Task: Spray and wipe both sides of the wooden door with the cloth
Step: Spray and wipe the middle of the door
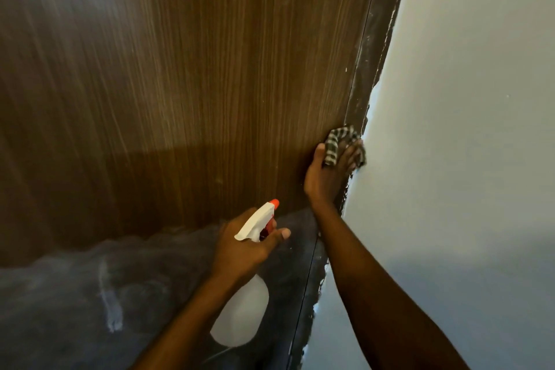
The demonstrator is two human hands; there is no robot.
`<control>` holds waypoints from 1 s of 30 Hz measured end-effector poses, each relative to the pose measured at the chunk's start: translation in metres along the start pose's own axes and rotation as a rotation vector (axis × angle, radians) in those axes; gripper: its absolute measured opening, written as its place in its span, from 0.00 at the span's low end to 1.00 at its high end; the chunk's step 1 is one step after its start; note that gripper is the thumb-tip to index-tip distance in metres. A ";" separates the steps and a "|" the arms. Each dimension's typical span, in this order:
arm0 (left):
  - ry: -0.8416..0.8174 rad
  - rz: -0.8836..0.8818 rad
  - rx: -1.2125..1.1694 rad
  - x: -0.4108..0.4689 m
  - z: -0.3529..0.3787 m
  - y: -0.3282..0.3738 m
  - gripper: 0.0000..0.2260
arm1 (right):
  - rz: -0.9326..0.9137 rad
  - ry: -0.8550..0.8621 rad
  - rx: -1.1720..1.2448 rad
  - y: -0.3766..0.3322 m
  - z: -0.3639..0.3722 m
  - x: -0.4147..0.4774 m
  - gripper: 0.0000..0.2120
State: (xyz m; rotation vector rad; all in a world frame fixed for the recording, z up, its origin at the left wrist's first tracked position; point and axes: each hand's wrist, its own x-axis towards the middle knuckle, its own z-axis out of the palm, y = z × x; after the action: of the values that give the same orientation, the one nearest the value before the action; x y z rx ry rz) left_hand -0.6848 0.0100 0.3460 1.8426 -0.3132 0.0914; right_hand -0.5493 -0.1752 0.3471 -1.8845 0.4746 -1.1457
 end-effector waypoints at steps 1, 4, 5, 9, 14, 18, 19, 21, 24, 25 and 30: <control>0.005 -0.009 -0.006 -0.002 -0.001 -0.002 0.15 | -0.010 -0.017 0.006 0.003 0.000 -0.006 0.37; 0.026 -0.106 -0.018 -0.001 -0.006 -0.017 0.17 | -0.140 -0.181 -0.139 0.034 0.010 -0.063 0.38; 0.023 -0.131 -0.019 -0.004 -0.004 -0.018 0.20 | -0.205 -0.229 -0.222 0.049 0.006 -0.087 0.39; 0.016 -0.186 0.002 -0.010 0.001 -0.035 0.21 | 0.033 -0.431 -0.244 0.109 0.004 -0.135 0.43; 0.030 -0.158 0.049 -0.002 0.000 -0.056 0.24 | 0.402 -0.317 0.139 0.094 0.030 -0.133 0.42; 0.096 0.055 0.066 -0.007 -0.006 -0.068 0.15 | 0.267 -0.241 -0.138 0.100 0.059 -0.133 0.43; 0.092 0.074 0.073 -0.009 -0.007 -0.073 0.14 | 0.023 -0.279 -0.237 0.107 0.056 -0.142 0.39; 0.095 0.087 0.078 -0.014 -0.009 -0.085 0.14 | -0.470 -0.349 -0.400 0.126 0.043 -0.157 0.35; 0.142 0.087 0.063 -0.023 -0.007 -0.096 0.12 | -0.782 -0.422 -0.554 0.187 0.019 -0.146 0.32; 0.166 0.071 0.070 -0.028 -0.005 -0.099 0.12 | -0.822 -0.436 -0.638 0.205 0.011 -0.135 0.31; 0.309 0.024 0.069 -0.058 0.000 -0.123 0.12 | -0.579 -0.258 -0.775 0.155 0.028 -0.143 0.30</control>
State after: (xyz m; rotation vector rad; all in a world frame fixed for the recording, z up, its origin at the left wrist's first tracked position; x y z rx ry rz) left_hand -0.7087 0.0521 0.2185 1.8605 -0.1164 0.4033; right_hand -0.5810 -0.1515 0.1375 -2.9403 0.2356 -1.1289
